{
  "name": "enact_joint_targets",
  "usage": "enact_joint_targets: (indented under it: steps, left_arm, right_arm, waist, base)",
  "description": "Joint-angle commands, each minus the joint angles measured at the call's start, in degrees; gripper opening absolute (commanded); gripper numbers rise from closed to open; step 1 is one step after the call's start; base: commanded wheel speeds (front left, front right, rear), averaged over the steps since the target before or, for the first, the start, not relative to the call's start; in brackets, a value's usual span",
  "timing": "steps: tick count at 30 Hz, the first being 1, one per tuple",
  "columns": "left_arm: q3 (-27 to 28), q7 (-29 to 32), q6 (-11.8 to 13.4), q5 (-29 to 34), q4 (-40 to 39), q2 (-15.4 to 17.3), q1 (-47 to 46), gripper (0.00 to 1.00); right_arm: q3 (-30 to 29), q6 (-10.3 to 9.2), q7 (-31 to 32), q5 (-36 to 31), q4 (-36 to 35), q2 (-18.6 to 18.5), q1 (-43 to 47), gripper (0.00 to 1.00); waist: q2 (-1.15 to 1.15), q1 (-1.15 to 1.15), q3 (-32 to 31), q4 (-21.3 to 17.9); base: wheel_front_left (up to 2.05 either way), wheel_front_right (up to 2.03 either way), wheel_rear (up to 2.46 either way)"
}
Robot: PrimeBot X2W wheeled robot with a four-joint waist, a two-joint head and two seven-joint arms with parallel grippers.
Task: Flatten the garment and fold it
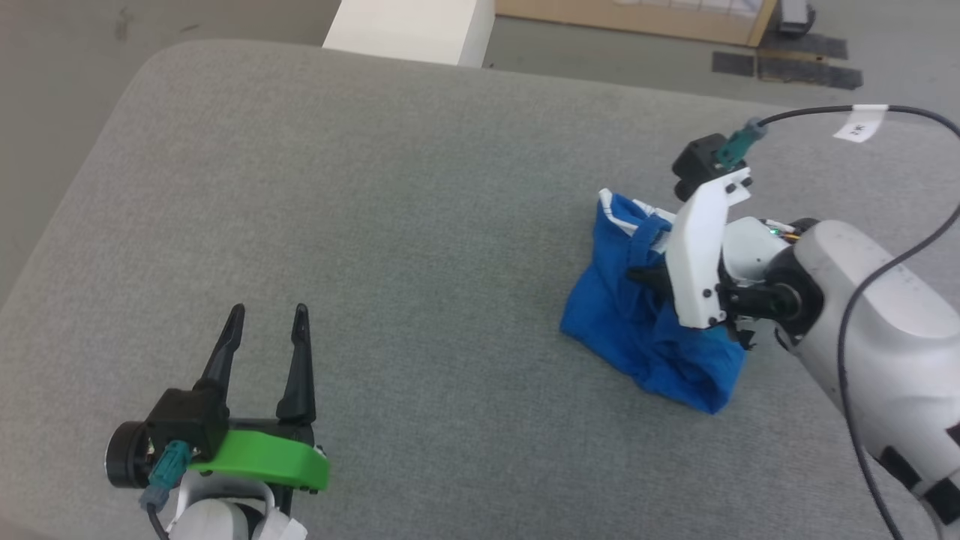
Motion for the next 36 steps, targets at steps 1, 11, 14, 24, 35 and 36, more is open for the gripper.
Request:
enact_joint_targets:
  steps: [1,11,14,24,35,36]
  left_arm:
    - [-0.38,-0.22,0.40,-0.61,-0.12,-0.28,-1.17,1.00]
    - [-1.59,-0.22,1.35,-1.72,0.51,-0.29,-3.34,1.00]
    - [-0.95,-0.22,1.53,-1.30,0.90,-0.29,-2.56,1.00]
    - [2.88,-0.22,1.23,1.55,1.23,-0.26,2.05,1.00]
    - [4.33,-0.22,1.85,3.85,0.45,0.02,4.04,1.00]
    - [4.49,-0.22,1.98,3.99,0.32,0.04,4.18,1.00]
  right_arm:
    - [0.28,-0.08,-0.53,-0.53,1.62,1.04,-0.94,0.00]
    - [3.62,-0.08,-3.68,-4.93,15.28,5.62,-1.96,0.00]
    - [5.52,-0.08,-5.45,-4.60,13.55,5.26,-1.61,0.36]
    - [7.21,-0.08,-26.21,-5.84,-6.00,-6.63,0.44,1.00]
    - [-16.96,-0.08,-55.13,-25.37,-7.99,-4.73,11.44,1.00]
    - [-20.40,-0.08,-55.67,-27.80,-8.80,-3.35,13.56,1.00]
  waist:
    - [0.00,0.00,2.22,2.12]
    - [0.00,0.00,4.54,3.82]
    - [0.00,0.00,3.18,2.85]
    - [0.00,0.00,-4.41,-4.97]
    - [0.00,0.00,-8.13,-11.03]
    - [0.00,0.00,-8.40,-11.45]
  base:
    - [0.00,0.00,0.00]
    - [0.00,0.00,0.00]
    - [0.00,0.00,0.00]
    - [0.00,0.00,0.00]
    - [0.00,0.00,0.00]
    - [0.00,0.00,0.00]
